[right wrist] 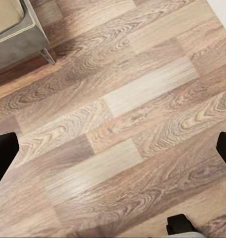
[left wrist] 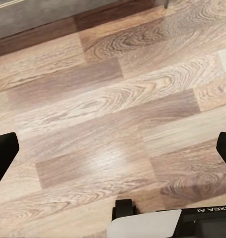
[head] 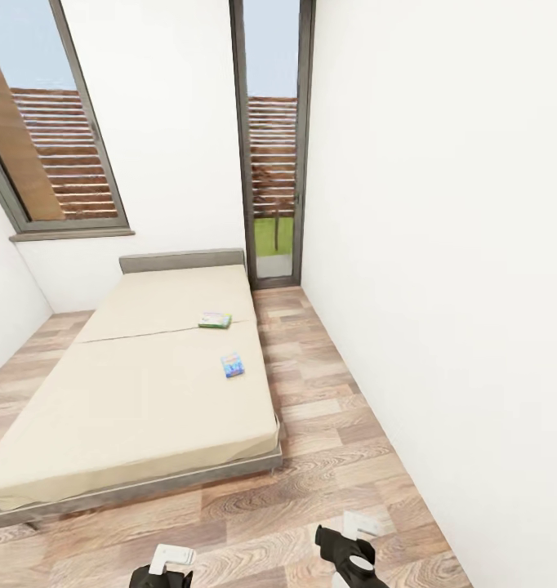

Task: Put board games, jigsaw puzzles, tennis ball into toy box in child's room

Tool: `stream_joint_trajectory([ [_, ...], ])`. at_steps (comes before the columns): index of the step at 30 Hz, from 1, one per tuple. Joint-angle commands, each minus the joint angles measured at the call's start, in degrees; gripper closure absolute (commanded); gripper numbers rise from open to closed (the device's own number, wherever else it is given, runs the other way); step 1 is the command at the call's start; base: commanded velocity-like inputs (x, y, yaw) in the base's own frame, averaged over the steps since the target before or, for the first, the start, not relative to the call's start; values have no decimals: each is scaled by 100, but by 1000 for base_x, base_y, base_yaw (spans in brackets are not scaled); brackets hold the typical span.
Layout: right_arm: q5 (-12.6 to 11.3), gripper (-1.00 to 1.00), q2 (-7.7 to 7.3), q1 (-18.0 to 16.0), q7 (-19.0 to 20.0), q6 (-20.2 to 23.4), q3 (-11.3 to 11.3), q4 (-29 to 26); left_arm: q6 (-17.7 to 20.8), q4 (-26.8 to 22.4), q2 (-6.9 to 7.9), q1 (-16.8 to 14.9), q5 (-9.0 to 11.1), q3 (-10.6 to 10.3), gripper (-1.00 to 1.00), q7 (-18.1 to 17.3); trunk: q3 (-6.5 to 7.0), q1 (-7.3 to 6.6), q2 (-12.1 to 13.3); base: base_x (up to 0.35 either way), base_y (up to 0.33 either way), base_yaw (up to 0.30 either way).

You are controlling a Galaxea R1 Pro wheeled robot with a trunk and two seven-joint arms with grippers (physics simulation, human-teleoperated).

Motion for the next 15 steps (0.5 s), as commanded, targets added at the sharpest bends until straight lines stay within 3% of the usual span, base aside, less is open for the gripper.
stream_joint_trajectory([
  [1,-60,-100,-5,-7,-40,-23,47,-1,-20,5,0,-5,-48,49,-100,-21,-12,3,-12,0,0,0],
  [15,-61,-100,-5,-7,-47,-18,41,4,-26,7,-1,-5,-48,51,-100,-21,-12,3,-12,28,-18,0],
])
